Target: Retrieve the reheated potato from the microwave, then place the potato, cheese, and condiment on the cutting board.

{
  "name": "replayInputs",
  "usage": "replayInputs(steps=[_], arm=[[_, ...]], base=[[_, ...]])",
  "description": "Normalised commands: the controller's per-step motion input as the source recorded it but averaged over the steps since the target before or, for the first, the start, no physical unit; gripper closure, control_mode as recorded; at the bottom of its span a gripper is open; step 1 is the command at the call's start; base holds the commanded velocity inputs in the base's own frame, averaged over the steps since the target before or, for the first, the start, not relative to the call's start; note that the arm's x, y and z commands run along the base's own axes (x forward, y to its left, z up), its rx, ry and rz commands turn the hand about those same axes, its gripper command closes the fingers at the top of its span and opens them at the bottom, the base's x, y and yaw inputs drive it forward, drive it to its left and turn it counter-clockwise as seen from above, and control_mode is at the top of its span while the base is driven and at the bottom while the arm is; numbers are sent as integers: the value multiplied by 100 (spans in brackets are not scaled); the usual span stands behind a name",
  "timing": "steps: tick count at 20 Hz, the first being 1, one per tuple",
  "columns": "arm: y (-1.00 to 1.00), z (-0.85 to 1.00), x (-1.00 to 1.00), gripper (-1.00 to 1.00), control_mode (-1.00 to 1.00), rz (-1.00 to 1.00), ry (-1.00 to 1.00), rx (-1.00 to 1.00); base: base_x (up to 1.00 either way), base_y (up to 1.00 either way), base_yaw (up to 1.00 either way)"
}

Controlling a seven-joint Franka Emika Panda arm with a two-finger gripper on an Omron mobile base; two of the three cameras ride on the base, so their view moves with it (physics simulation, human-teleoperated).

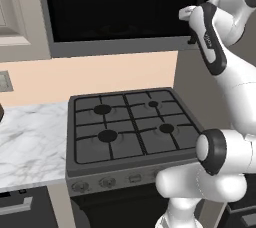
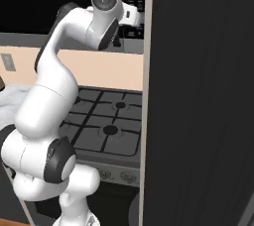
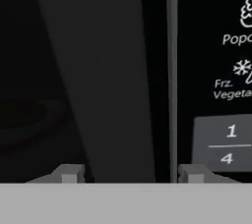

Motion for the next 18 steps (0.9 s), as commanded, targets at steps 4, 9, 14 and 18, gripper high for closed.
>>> replayInputs(steps=[4, 9, 14, 18], arm=[[34, -21, 23, 100, -100, 5, -5, 0], [58, -16, 9, 100, -100, 0, -3, 0], [71, -12, 0, 100, -100, 0, -1, 0], [52, -1, -44, 100, -100, 0, 0, 0]], base=[[0, 0, 0], [0, 0, 0], [0, 0, 0], [0, 0, 0]])
